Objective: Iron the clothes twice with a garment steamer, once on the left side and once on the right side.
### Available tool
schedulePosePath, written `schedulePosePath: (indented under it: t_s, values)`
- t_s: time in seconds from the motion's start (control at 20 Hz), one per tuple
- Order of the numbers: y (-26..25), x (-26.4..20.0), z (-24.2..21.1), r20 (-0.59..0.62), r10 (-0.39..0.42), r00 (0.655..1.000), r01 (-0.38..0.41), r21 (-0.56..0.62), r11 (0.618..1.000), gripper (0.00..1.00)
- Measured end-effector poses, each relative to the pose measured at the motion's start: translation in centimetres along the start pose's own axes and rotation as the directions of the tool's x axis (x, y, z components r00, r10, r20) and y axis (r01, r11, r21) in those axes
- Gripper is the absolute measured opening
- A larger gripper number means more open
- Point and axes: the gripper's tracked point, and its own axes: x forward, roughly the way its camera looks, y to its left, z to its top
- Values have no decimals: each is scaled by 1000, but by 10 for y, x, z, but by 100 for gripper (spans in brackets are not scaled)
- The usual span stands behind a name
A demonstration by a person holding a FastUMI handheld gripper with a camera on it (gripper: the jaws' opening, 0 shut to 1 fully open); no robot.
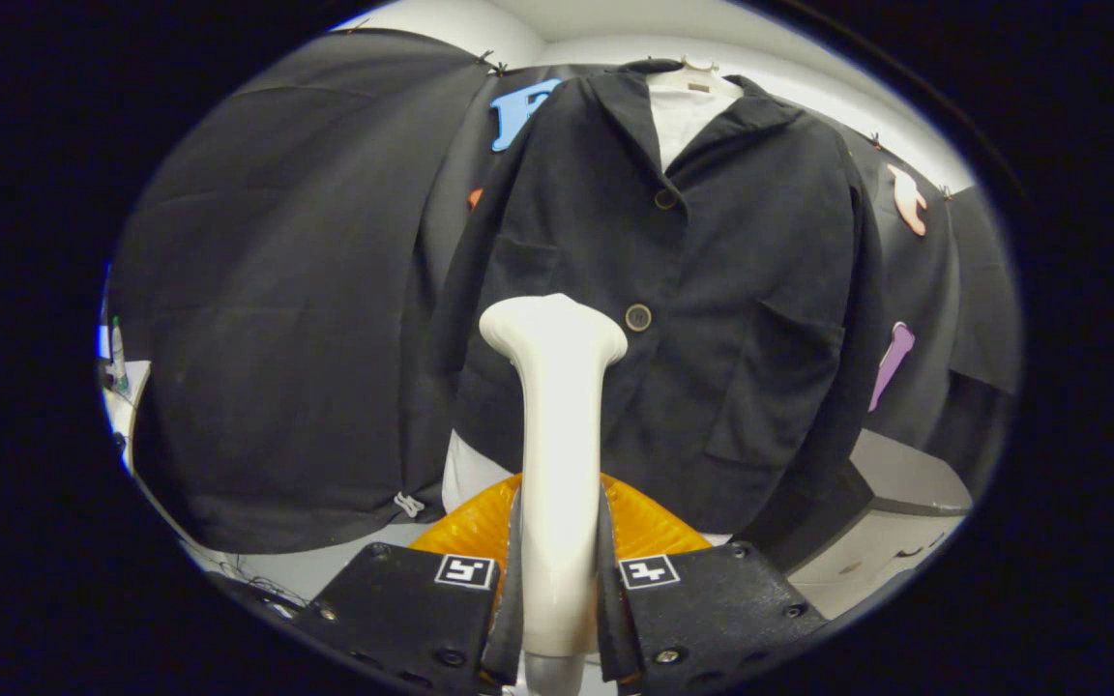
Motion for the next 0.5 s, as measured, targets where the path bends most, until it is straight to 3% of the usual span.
schedulePosePath:
  t_s: [0.2,0.5]
  values:
    - [3,-2,-43,-81,15,997,-16,-7,1000,34]
    - [5,1,-69,-134,12,991,-14,-16,1000,33]
